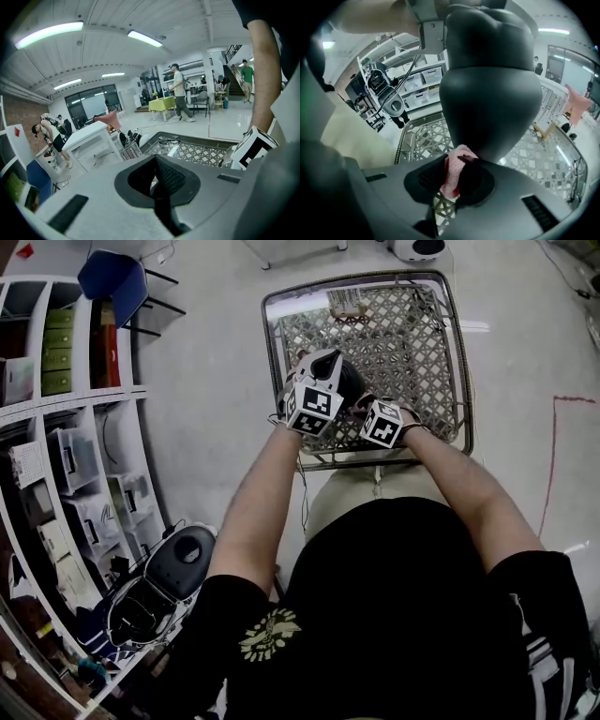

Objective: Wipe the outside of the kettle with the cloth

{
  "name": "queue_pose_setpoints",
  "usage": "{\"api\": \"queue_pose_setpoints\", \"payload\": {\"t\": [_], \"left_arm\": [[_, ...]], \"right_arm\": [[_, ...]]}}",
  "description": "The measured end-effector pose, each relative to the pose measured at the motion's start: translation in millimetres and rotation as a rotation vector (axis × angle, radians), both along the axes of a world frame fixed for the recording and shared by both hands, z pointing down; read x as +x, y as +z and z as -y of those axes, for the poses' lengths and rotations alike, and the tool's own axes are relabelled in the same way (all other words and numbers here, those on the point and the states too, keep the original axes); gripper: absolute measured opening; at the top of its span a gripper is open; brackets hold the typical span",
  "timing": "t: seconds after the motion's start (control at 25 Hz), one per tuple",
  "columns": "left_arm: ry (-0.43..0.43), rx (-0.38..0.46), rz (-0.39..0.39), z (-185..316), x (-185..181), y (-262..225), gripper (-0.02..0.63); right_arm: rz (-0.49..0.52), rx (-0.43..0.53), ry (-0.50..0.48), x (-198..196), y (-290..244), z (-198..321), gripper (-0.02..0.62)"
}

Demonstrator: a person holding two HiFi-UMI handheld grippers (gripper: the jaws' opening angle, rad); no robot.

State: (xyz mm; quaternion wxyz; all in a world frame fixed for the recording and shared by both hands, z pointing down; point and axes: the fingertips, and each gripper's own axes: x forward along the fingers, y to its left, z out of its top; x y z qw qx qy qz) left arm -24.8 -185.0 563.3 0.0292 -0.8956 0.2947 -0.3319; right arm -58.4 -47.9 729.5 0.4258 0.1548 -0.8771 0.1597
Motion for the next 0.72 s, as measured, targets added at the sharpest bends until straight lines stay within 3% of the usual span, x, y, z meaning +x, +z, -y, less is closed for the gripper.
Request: {"api": "queue_pose_setpoints", "payload": {"t": [0.36,0.52,0.72], "left_arm": [[-0.017,-0.028,-0.011,3.6,0.2,-5.2,0.006],[-0.073,-0.085,-0.063,8.3,-2.5,-6.4,0.006],[-0.171,-0.015,-0.177,4.2,-18.0,-46.1,0.006]], "right_arm": [[-0.084,0.028,0.188,78.0,-21.4,24.5,0.048],[-0.087,0.038,0.256,113.0,-29.6,24.1,0.048],[-0.116,0.035,0.368,155.3,-39.4,25.3,0.048]]}}
